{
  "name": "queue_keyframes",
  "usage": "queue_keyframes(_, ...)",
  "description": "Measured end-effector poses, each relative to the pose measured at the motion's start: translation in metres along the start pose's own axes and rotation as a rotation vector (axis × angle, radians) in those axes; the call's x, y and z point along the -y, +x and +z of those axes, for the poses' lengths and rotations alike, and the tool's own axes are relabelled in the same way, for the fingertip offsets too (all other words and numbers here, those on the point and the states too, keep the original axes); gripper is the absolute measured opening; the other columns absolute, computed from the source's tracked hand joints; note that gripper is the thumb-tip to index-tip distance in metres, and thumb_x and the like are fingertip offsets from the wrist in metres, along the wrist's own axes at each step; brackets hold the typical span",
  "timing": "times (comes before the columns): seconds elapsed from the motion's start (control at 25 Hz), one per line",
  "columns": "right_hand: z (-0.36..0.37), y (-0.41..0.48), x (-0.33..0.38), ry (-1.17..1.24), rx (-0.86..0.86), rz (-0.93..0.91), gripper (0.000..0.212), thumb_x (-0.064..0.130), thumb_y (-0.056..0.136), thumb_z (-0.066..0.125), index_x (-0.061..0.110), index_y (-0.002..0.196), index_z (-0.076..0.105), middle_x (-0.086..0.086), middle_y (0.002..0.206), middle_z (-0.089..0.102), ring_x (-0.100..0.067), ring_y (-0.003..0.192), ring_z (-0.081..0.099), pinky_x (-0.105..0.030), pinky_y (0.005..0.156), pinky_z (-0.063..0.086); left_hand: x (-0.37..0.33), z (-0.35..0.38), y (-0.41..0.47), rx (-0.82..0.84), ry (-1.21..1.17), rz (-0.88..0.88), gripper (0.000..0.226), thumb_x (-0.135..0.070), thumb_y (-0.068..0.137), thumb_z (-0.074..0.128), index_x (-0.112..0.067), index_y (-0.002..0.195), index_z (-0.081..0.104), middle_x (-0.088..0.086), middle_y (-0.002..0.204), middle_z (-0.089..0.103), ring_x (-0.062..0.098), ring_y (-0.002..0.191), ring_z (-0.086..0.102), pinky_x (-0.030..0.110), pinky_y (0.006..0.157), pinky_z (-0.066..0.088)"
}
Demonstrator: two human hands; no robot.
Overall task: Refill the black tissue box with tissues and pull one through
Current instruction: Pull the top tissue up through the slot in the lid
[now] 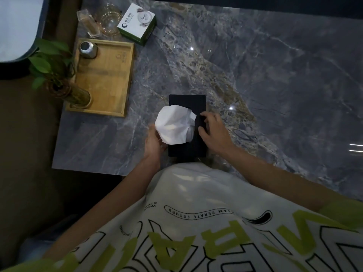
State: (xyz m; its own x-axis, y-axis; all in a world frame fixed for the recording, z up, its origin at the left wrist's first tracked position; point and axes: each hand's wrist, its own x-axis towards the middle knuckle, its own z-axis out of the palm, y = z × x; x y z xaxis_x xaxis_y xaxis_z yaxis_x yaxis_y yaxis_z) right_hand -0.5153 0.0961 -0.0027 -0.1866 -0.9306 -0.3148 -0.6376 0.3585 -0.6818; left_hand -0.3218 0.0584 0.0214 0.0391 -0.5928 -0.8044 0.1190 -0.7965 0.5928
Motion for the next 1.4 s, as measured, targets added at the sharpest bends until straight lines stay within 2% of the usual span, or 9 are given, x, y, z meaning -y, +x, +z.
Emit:
queue_keyframes(0.2,0.004,0.007,0.0,0.279,0.013,0.206,0.049,0.04,0.087,0.06,0.02,0.129,0.044,-0.005,0.123,0.055,-0.019,0.105,0.059,-0.041,0.092,0.052,0.009,-0.01,0.012,0.049,-0.097,-0.058,0.063,-0.061,0.098,0.013,-0.023,0.115,0.06,0.001,0.113,0.067,0.017,0.107,0.061,0.032,0.096,0.047)
queue_keyframes(0.36,0.003,0.012,0.006,0.468,0.152,0.373,0.05,0.041,0.092,0.06,0.018,0.134,0.047,-0.001,0.125,0.06,-0.018,0.111,0.059,-0.03,0.091,0.048,0.01,-0.002,0.008,0.14,0.04,-0.066,0.049,-0.055,0.1,0.028,-0.026,0.083,0.064,-0.001,0.067,0.062,0.007,0.055,0.056,0.026,0.057,0.046)
queue_keyframes(0.44,0.002,0.014,0.008,0.516,0.163,0.401,0.052,0.04,0.092,0.061,0.015,0.136,0.047,-0.003,0.127,0.059,-0.017,0.109,0.059,-0.027,0.087,0.047,0.009,0.0,0.009,0.133,0.135,-0.044,0.037,-0.04,0.102,0.039,-0.02,0.079,0.06,-0.002,0.061,0.059,0.005,0.05,0.054,0.025,0.055,0.044)
queue_keyframes(0.56,0.002,0.016,0.009,0.508,0.159,0.413,0.055,0.044,0.09,0.063,0.014,0.134,0.046,-0.003,0.124,0.06,-0.018,0.108,0.06,-0.028,0.084,0.048,0.02,-0.003,0.016,0.125,0.21,-0.001,0.031,-0.017,0.103,0.038,-0.015,0.076,0.052,-0.007,0.061,0.056,0.004,0.057,0.054,0.024,0.061,0.041)
queue_keyframes(0.68,0.005,0.016,0.013,0.484,0.155,0.406,0.051,0.042,0.09,0.062,0.014,0.131,0.049,0.0,0.119,0.06,-0.017,0.105,0.059,-0.029,0.084,0.048,0.018,-0.005,0.007,0.08,0.176,-0.034,0.028,-0.016,0.104,0.034,-0.021,0.085,0.054,-0.008,0.081,0.059,0.005,0.074,0.056,0.018,0.064,0.048)
queue_keyframes(0.84,0.022,0.014,0.026,0.516,0.208,0.402,0.041,0.038,0.09,0.062,0.02,0.126,0.051,0.001,0.119,0.062,-0.021,0.106,0.063,-0.045,0.093,0.054,0.004,-0.023,0.007,-0.072,0.175,0.018,0.02,-0.024,0.102,0.042,-0.021,0.105,0.061,-0.002,0.104,0.061,0.014,0.1,0.058,0.029,0.087,0.047)
queue_keyframes(1.04,0.054,0.008,0.057,0.609,0.21,0.344,0.033,0.04,0.084,0.066,0.03,0.113,0.054,0.004,0.112,0.066,-0.02,0.102,0.067,-0.047,0.088,0.056,-0.019,-0.061,0.001,-0.179,0.15,0.154,0.019,-0.026,0.099,0.047,-0.027,0.114,0.059,-0.006,0.114,0.062,0.011,0.103,0.057,0.028,0.089,0.046)
queue_keyframes(1.24,0.075,0.012,0.093,0.639,0.255,0.278,0.029,0.036,0.086,0.066,0.029,0.109,0.051,0.009,0.106,0.064,-0.017,0.102,0.066,-0.048,0.086,0.058,-0.033,-0.1,-0.004,-0.198,0.095,0.253,0.016,-0.028,0.097,0.051,-0.037,0.1,0.064,-0.013,0.111,0.067,0.009,0.109,0.061,0.029,0.092,0.05)
queue_keyframes(1.4,0.094,0.011,0.12,0.572,0.291,0.23,0.026,0.053,0.075,0.065,0.048,0.093,0.047,0.009,0.105,0.066,-0.017,0.098,0.067,-0.047,0.082,0.058,-0.037,-0.132,-0.007,-0.259,0.044,0.27,0.014,-0.031,0.095,0.053,-0.036,0.104,0.063,-0.007,0.12,0.065,0.016,0.116,0.059,0.036,0.098,0.05)
